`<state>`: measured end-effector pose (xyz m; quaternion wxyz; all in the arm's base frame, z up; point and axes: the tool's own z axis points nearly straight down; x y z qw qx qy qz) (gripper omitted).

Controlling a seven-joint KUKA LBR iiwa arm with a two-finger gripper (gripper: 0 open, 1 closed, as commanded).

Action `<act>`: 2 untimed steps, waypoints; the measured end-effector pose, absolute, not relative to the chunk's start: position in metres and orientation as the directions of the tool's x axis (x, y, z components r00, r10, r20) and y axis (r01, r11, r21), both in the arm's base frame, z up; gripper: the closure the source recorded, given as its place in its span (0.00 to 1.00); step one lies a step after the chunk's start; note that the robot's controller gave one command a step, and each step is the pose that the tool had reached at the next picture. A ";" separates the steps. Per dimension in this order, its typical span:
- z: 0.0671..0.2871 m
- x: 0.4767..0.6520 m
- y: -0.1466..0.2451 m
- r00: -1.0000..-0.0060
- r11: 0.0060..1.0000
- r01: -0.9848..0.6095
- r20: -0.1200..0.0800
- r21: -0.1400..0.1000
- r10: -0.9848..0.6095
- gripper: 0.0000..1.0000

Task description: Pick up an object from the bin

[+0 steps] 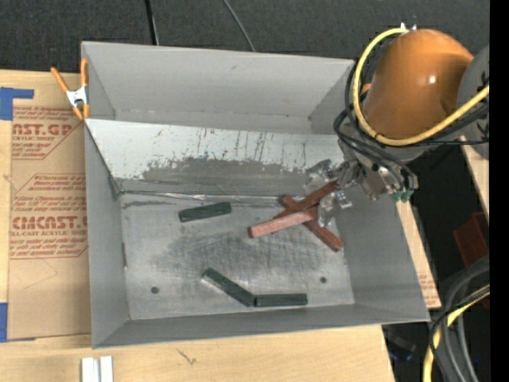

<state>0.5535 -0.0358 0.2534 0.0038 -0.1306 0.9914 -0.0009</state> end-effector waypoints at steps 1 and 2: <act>0.252 0.552 -0.036 -0.966 0.966 -0.259 -0.003 -0.001 -0.259 0.00; 0.252 0.552 -0.036 -0.966 0.966 -0.259 -0.003 -0.001 -0.259 0.00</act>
Offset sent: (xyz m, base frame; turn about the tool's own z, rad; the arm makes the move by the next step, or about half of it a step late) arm 0.0000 0.0000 0.0000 0.0000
